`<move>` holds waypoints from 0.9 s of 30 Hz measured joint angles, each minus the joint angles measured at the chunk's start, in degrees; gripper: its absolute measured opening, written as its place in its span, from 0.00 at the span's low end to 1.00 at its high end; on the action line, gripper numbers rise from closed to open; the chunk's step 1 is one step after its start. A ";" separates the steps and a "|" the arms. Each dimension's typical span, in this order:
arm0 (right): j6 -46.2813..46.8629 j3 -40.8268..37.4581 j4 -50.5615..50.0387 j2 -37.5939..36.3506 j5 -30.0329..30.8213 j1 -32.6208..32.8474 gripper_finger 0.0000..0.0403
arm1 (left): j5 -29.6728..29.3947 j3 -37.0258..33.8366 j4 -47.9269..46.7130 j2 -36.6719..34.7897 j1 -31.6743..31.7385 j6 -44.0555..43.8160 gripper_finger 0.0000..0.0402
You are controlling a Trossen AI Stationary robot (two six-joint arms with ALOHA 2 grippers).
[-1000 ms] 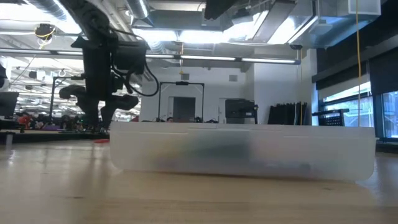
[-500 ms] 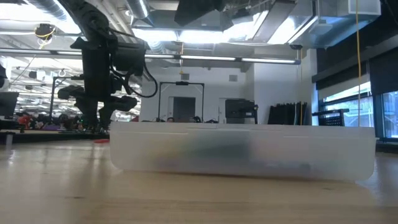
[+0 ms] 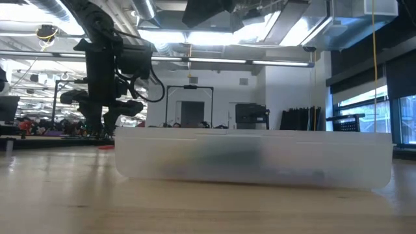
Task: Pack school essentials
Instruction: Put the red eraser into the orange supply box
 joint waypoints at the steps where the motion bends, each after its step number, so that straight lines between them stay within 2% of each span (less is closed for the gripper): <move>1: 0.00 0.00 0.00 0.00 0.01 0.00 0.30 | 0.36 0.00 -0.02 0.00 0.00 0.00 0.30; 27: 0.03 0.01 -0.01 0.00 0.00 0.00 0.30 | 2.36 0.00 -2.64 0.00 -1.38 0.50 0.30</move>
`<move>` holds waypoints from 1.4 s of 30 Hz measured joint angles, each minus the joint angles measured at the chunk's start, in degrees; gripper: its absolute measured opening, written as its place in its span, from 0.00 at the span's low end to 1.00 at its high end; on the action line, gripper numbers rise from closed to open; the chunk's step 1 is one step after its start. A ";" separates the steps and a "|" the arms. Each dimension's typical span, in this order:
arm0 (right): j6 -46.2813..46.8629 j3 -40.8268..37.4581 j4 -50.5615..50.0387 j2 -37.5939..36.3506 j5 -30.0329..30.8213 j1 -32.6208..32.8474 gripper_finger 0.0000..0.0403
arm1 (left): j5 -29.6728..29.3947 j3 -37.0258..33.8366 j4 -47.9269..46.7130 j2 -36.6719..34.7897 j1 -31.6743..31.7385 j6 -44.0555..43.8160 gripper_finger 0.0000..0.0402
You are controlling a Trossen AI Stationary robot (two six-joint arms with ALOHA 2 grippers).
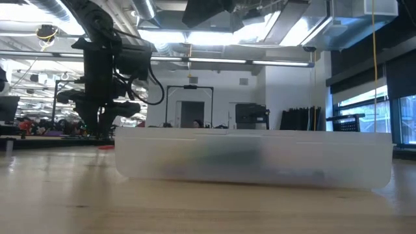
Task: Pack school essentials
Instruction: Put the red eraser into the orange supply box
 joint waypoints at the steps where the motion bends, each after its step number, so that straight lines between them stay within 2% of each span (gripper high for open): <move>1: -0.01 0.00 -0.01 0.00 0.00 0.00 0.30 | -0.01 0.00 -0.01 0.00 -0.22 0.01 0.30; 12: 0.02 0.00 -0.01 0.00 0.00 0.00 0.30 | 0.00 0.00 0.50 0.20 -1.01 -2.03 0.32; 18: 0.02 0.00 0.01 0.00 0.00 0.00 0.30 | -0.40 -1.03 1.37 0.20 0.75 -1.92 0.46; 24: 0.02 0.00 -0.02 0.00 0.00 0.00 0.30 | -0.72 -4.74 9.03 0.20 3.23 1.49 0.62; 29: 0.02 0.00 -0.02 0.00 -0.01 0.00 0.30 | -2.93 -7.61 16.90 0.20 4.79 3.62 0.71; 34: 0.02 0.00 0.00 0.00 -0.02 0.00 0.30 | -5.41 -8.74 21.19 0.20 6.53 6.48 0.72; 42: 0.02 0.00 -0.02 0.00 -0.02 0.00 0.30 | -4.65 -9.83 24.76 0.50 9.38 10.43 0.73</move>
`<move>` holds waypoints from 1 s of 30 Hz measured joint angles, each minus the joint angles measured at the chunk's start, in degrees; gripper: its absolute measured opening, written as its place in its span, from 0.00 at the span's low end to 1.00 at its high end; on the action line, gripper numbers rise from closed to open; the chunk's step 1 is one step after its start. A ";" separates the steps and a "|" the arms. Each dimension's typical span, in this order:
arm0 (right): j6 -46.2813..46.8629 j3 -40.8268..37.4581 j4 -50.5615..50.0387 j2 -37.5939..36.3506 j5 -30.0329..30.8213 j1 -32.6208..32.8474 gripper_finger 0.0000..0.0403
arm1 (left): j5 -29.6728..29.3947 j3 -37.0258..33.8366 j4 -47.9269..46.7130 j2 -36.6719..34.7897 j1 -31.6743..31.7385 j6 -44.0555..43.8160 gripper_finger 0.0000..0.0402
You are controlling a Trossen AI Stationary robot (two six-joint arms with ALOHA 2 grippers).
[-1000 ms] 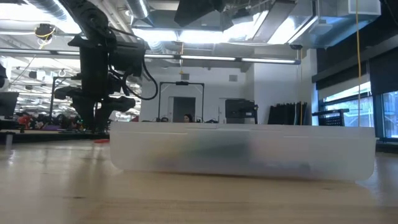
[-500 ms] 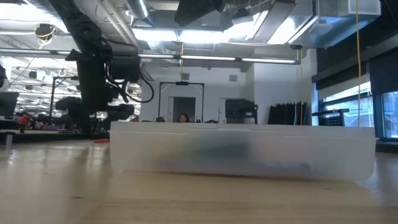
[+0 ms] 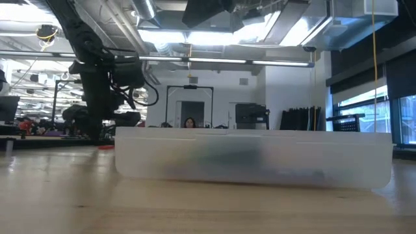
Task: Pack school essentials
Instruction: Put the red eraser into the orange supply box
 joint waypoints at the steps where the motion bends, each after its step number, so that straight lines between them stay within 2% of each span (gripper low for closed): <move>1: -0.01 0.00 0.00 0.00 0.02 0.00 0.30 | 0.21 -0.22 0.09 0.09 0.18 0.01 0.73; 10: -0.03 0.00 0.02 0.02 0.00 0.01 0.30 | 0.41 -0.35 3.15 3.30 0.54 0.18 0.73; 19: -0.06 0.02 0.00 0.02 0.00 0.00 0.30 | -0.09 -0.31 3.66 3.58 0.59 1.26 0.73; 26: -0.04 0.02 0.01 0.02 0.00 0.01 0.30 | 1.74 -0.35 3.42 3.58 0.66 -5.71 0.73; 30: -0.07 0.02 0.02 0.02 0.00 0.00 0.30 | 1.96 -0.35 2.99 3.61 0.68 -6.38 0.73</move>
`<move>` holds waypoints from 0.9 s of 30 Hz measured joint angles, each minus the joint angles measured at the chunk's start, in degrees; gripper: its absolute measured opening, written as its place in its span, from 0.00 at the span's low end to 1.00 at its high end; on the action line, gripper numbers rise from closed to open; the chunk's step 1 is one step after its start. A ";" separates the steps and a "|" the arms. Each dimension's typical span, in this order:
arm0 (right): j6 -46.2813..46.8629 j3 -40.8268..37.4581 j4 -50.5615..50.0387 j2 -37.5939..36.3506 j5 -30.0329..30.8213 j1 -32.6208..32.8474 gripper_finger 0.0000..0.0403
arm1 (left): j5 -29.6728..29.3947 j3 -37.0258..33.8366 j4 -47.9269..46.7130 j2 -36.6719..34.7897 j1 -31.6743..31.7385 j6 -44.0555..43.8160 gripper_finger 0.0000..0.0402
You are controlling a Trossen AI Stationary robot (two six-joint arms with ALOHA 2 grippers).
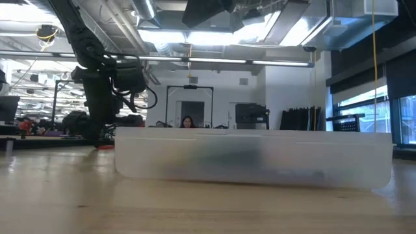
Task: Pack school essentials
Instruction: Put the red eraser into the orange supply box
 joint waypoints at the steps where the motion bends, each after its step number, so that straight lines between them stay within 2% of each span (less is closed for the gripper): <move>1: 0.01 0.00 -0.01 0.00 0.00 0.00 0.30 | 0.02 0.00 -0.08 0.02 0.00 -0.07 0.73; 27: -0.01 0.00 0.00 0.00 0.00 0.00 0.30 | 1.59 -0.04 -1.66 0.06 0.00 -1.42 0.71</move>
